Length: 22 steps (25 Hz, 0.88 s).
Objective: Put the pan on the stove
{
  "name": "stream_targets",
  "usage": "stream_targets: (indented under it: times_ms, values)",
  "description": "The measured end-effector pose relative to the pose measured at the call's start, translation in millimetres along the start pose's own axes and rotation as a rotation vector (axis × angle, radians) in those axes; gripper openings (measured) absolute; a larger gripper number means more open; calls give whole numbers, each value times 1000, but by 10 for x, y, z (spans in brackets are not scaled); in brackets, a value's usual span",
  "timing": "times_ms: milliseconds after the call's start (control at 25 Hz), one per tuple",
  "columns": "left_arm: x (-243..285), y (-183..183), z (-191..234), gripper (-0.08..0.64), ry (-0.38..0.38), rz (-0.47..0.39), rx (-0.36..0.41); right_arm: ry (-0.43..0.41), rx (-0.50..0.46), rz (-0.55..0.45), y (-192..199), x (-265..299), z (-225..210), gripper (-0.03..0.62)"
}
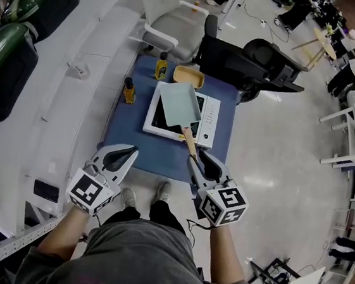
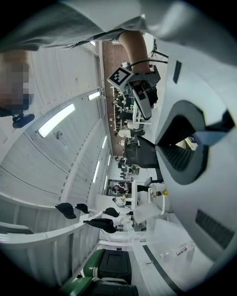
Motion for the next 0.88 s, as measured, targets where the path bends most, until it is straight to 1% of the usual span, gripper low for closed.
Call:
stream_targets:
  times_ms: [320, 560, 880]
  values:
    - [-59, -50, -34, 2, 2, -19, -2, -19, -15, -24, -141, -102, 108, 121]
    - [-59, -120, -31, 2, 9, -35, 2, -40, -28, -56, -279, -139, 225, 67]
    - [-34, -165, -10, 2, 14, -44, 1, -76, -28, -70, -341, -70, 391, 43]
Point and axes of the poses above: the fingertips, and each gripper's own axes: x forward along the fingers, z to its left, y out of its underside, the point moved 1 cm from there along -x, backward along the fingers, and after that the axes turned 5 degrees about -x, right-handed, at the moved point
